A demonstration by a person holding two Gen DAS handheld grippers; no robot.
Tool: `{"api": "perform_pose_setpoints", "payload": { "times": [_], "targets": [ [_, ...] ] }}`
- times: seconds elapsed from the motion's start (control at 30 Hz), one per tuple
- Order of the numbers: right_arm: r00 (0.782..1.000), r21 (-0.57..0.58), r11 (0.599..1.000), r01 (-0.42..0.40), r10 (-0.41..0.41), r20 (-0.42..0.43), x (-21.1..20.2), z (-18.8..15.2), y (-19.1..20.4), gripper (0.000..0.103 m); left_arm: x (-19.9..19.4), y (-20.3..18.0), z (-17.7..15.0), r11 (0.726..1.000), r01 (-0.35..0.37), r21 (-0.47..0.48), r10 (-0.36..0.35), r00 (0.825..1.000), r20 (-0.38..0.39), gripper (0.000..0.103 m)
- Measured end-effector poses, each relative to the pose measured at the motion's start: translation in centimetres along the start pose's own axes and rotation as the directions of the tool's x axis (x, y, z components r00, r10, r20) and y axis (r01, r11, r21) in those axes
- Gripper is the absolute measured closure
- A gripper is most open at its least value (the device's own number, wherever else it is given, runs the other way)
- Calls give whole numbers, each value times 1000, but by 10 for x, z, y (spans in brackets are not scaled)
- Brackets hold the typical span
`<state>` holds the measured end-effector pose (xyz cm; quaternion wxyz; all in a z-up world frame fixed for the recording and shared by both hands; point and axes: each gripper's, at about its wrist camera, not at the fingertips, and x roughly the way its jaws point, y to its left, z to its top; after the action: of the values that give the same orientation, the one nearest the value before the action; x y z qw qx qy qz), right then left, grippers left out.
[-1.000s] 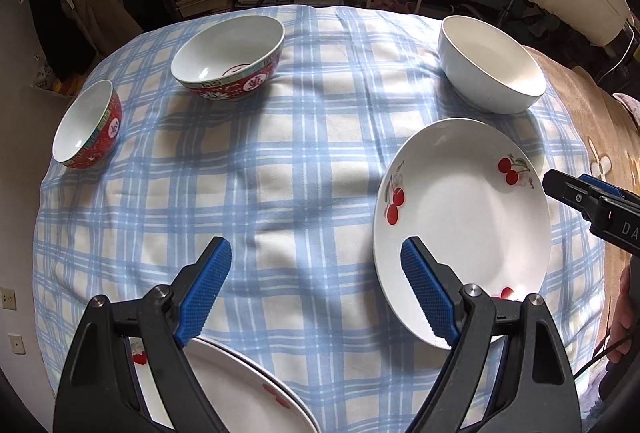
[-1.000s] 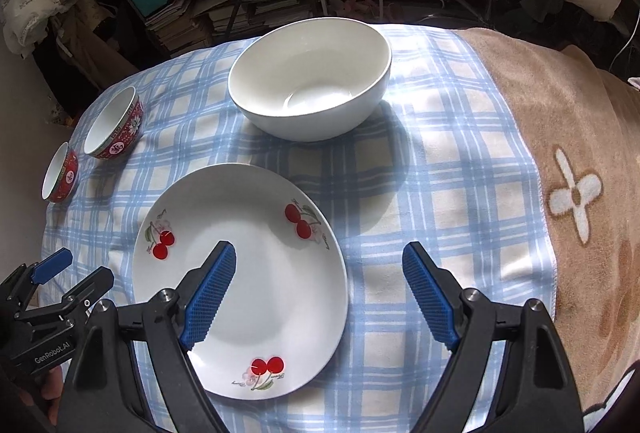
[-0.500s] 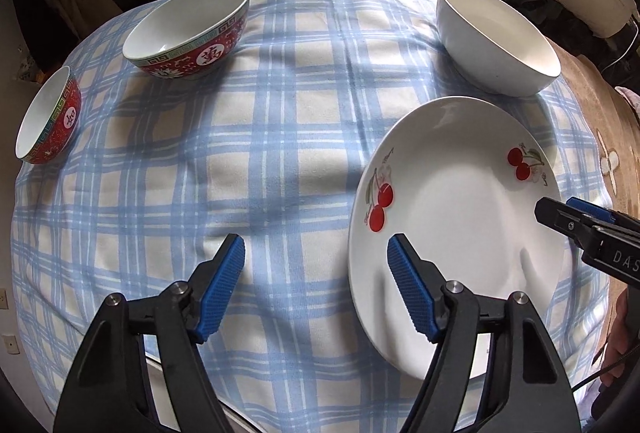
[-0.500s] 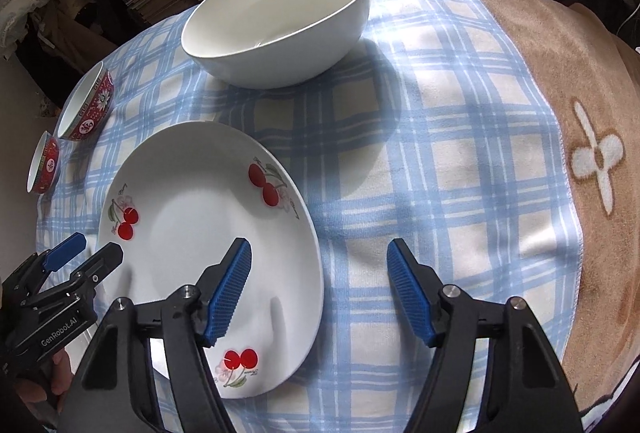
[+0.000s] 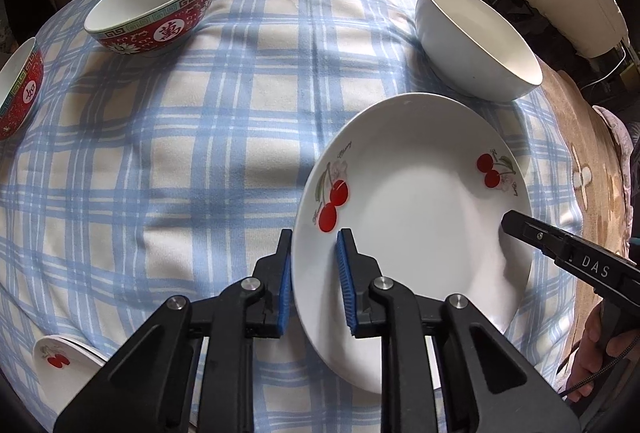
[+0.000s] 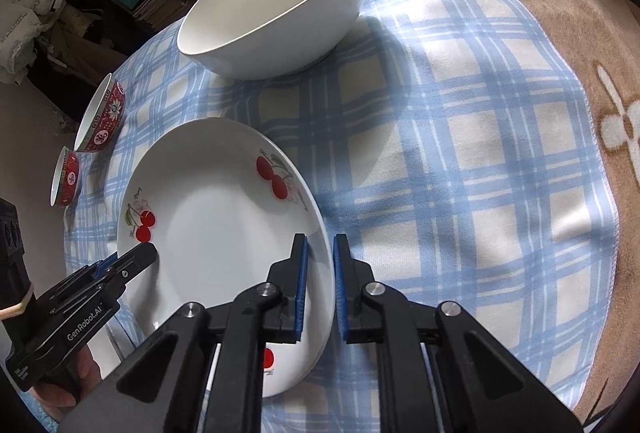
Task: Organize plates and bowls
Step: 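Lift the cherry plate with both tools and carry it toward the plate stack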
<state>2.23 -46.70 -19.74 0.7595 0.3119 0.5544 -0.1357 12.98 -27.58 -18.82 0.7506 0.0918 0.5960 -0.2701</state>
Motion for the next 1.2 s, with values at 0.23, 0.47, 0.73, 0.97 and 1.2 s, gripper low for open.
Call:
{"api": "perform_pose_setpoints", "payload": {
  "times": [0.23, 0.47, 0.73, 0.97, 1.2],
  "targets": [
    [1000, 1, 1000, -8, 8, 11, 1, -1, 2, 88, -16, 8, -6, 1000, 14, 1, -14, 1000, 11, 87],
    [1000, -29, 999, -24, 24, 4, 2, -5, 16, 88, -39, 23, -11, 1000, -6, -6, 6, 999, 36, 89],
    [995, -70, 993, -99, 101, 21, -12, -12, 38, 91, -63, 43, -14, 999, -17, -47, 20, 998, 55, 89],
    [994, -146, 984, -103, 108, 28, -17, -23, 74, 92, -86, 69, -26, 996, -43, -84, 49, 996, 76, 88],
    [989, -204, 969, -142, 146, 7, -16, -40, 114, 92, -112, 107, -48, 987, -72, -146, 85, 993, 87, 88]
  ]
}}
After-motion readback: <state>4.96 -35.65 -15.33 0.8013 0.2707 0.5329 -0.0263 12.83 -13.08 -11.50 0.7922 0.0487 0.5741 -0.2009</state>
